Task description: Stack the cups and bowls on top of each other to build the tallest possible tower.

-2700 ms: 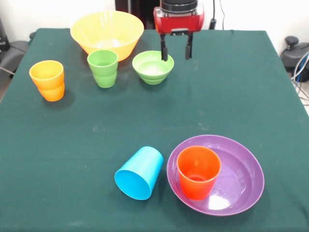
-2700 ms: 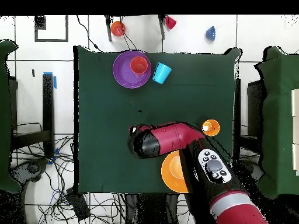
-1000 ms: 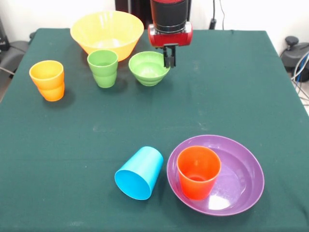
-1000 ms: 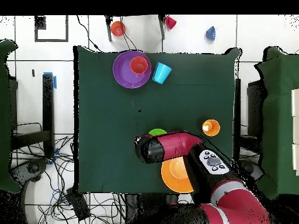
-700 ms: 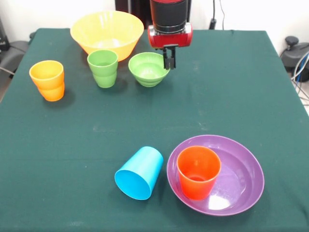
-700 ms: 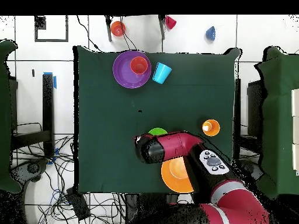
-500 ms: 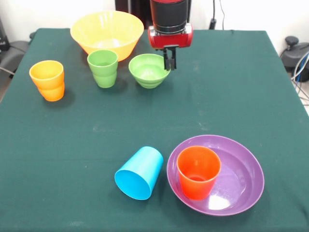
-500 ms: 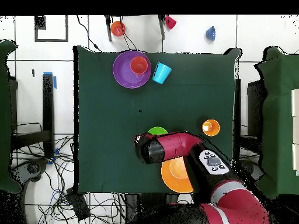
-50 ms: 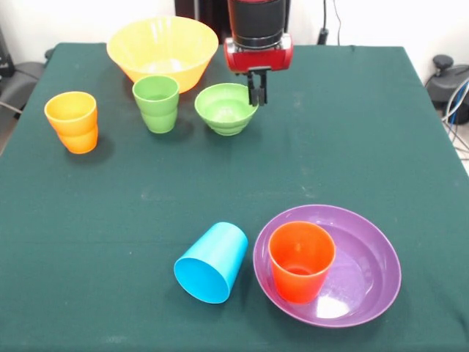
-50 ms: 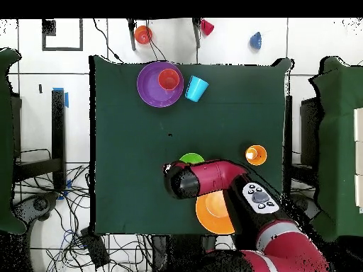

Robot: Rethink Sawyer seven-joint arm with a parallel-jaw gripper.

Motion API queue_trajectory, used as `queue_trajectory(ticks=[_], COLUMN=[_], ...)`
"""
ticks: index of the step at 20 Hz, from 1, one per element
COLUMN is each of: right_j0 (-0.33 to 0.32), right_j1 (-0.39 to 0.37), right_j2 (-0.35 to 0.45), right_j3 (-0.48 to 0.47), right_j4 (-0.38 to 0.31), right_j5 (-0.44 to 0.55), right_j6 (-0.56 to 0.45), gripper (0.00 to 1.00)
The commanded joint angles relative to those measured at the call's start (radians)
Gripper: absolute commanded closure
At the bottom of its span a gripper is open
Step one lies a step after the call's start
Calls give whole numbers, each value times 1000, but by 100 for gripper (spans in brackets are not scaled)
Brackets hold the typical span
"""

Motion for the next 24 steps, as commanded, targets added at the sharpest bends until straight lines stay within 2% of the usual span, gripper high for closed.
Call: queue_trajectory(ticks=[1, 3, 7, 14, 21, 24], right_j0=[-17, -41, -33, -42, -52, -13], right_j1=[-196, -229, -224, -360, -387, -381], right_j2=[104, 148, 141, 176, 262, 265], right_j3=[87, 107, 97, 119, 89, 32], right_j4=[52, 88, 76, 156, 250, 280], right_j5=[154, 201, 198, 305, 335, 346], right_j6=[-64, -93, -79, -79, -82, -40], gripper=[100, 100, 100, 100, 100, 100])
